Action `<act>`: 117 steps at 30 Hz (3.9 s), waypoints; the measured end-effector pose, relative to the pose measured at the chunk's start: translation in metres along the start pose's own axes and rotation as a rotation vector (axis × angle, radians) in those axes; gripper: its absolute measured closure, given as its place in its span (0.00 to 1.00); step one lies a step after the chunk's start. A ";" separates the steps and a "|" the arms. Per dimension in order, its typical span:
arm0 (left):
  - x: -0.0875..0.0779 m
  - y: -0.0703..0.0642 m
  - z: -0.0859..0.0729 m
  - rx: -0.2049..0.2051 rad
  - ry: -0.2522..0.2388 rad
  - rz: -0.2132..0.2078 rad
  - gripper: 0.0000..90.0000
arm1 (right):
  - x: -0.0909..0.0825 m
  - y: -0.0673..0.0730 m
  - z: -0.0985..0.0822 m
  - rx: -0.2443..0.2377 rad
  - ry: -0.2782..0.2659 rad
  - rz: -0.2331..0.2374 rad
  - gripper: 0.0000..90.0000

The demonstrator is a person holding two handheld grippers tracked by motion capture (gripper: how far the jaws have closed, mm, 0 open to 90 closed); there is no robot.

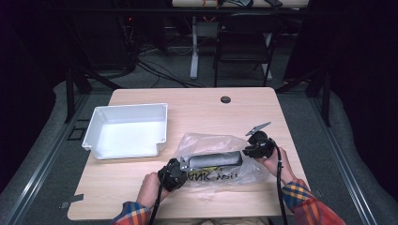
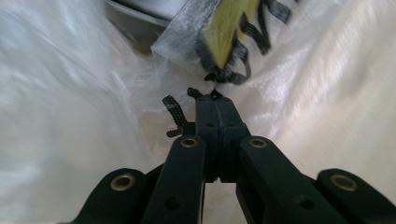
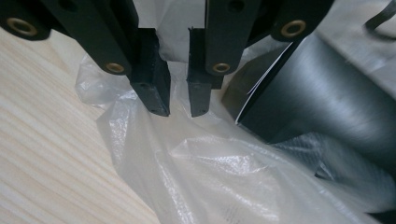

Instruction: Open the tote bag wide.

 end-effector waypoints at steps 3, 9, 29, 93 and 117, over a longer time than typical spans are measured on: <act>0.000 -0.001 -0.005 0.026 0.032 -0.041 1.00 | 0.009 0.001 0.004 -0.001 -0.015 -0.040 0.91; 0.001 0.002 -0.012 0.029 0.087 -0.068 1.00 | 0.012 0.002 0.007 -0.019 0.001 -0.121 0.95; -0.061 0.012 0.001 -0.117 -0.193 -0.011 0.47 | -0.004 0.005 0.004 -0.023 -0.057 -0.100 0.94; 0.000 -0.010 0.007 0.051 0.014 -0.098 1.00 | 0.015 -0.008 0.013 0.044 -0.030 -0.068 0.98; -0.042 0.017 0.013 -0.012 -0.060 -0.051 0.67 | 0.005 -0.007 -0.012 0.059 0.066 -0.131 1.00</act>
Point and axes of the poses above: each handheld gripper's, and its own axes: x roughly forward along the jaws, z roughly out of its top, y roughly to its left, the point moved 2 cm from there along x, roughly forward along the jaws, and after that the axes turned 7 degrees about y, right-handed, at the moved point
